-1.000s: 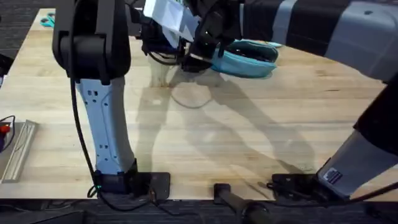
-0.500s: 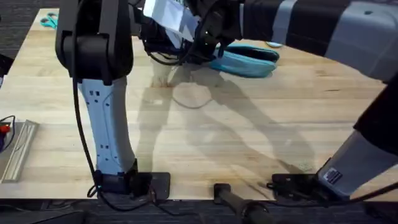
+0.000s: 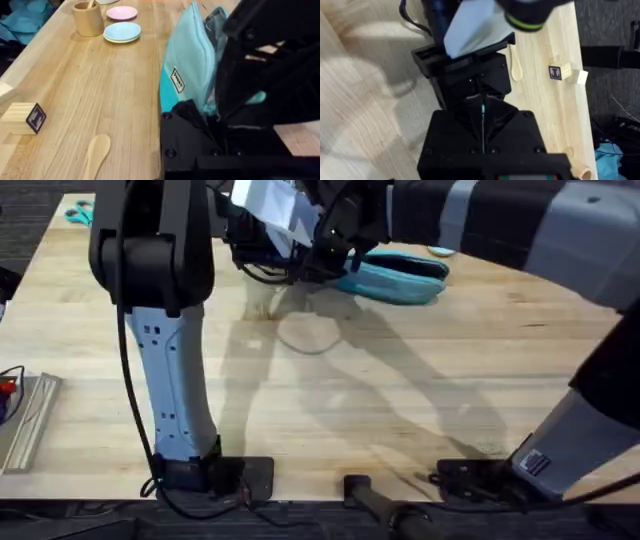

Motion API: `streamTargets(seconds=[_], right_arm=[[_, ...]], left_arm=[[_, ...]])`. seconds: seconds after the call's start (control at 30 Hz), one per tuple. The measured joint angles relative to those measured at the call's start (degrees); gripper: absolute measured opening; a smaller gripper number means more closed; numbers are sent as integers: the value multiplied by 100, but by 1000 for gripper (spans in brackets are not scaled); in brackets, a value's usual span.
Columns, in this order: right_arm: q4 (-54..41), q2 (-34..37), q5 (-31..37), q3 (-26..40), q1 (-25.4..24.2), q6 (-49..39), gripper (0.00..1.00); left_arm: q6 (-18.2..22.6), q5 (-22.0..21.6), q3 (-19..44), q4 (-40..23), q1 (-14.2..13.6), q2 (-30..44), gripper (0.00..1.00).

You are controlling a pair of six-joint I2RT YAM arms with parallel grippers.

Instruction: Unzip the bag, pick up the pens from the table one at a time and place them inside, then zip the bag closed.

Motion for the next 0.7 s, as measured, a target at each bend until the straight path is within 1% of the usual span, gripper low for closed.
streamTargets(seconds=[0.2,0.5,0.7], right_arm=[[-282,-179,-2,0,-98,0,35],[-702,-513,-91,0,-473,20,35],[-983,-579,-326,0,-714,19,35]], left_arm=[[0,2,0,0,0,0,45],[0,10,0,26,0,0,45],[0,11,0,32,0,0,45]])
